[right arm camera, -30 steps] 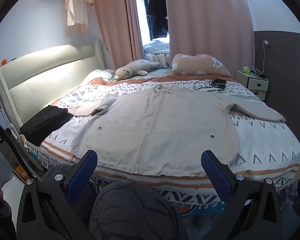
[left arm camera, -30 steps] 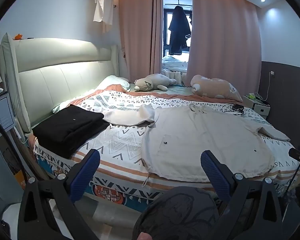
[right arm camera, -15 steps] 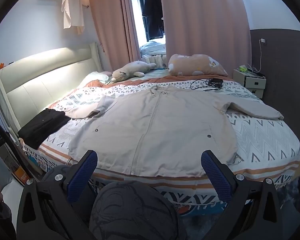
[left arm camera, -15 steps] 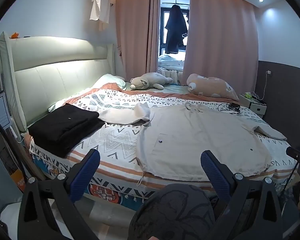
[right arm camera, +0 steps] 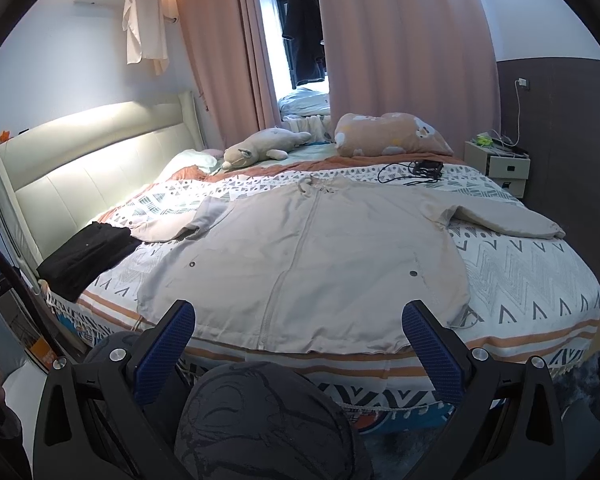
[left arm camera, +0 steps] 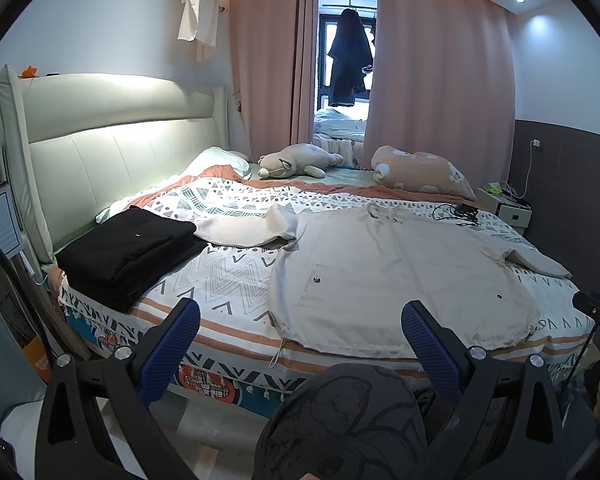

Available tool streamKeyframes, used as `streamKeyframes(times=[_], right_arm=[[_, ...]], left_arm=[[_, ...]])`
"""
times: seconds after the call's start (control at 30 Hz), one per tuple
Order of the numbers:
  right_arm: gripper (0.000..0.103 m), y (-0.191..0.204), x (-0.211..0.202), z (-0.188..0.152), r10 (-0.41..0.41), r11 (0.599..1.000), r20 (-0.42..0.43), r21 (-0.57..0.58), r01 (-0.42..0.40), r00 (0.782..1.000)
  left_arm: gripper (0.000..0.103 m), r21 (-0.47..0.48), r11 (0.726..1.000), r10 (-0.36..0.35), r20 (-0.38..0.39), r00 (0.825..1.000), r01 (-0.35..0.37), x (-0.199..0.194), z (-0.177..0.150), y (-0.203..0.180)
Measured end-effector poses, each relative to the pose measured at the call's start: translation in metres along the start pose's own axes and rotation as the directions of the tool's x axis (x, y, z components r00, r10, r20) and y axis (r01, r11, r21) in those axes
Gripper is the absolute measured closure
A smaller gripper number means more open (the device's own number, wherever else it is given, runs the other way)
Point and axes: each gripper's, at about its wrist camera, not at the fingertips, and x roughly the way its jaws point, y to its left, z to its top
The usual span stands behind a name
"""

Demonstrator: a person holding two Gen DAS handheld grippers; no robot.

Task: Fold large clothes

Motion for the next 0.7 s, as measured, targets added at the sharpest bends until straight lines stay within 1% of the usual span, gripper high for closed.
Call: streamKeyframes(times=[0.13, 0.43, 0.7], right_arm=[[0.000, 0.003, -0.001, 0.000, -0.005, 1.000, 0.002, -0.008, 0.005, 1.000], [0.000, 0.001, -0.004, -0.003, -0.004, 1.000, 0.009, -0.008, 0.004, 1.000], [0.000, 0.001, -0.007, -0.005, 0.001, 1.000, 0.015, -0.008, -0.001, 1.000]], left_arm=[[0.000, -0.003, 1.000, -0.008, -0.002, 1.000, 0.008, -0.002, -0.002, 0.002], [0.000, -0.006, 1.000, 0.001, 0.006, 1.000, -0.001, -0.008, -0.002, 0.003], [0.000, -0.006, 1.000, 0.000, -0.002, 1.000, 0.000, -0.011, -0.001, 0.005]])
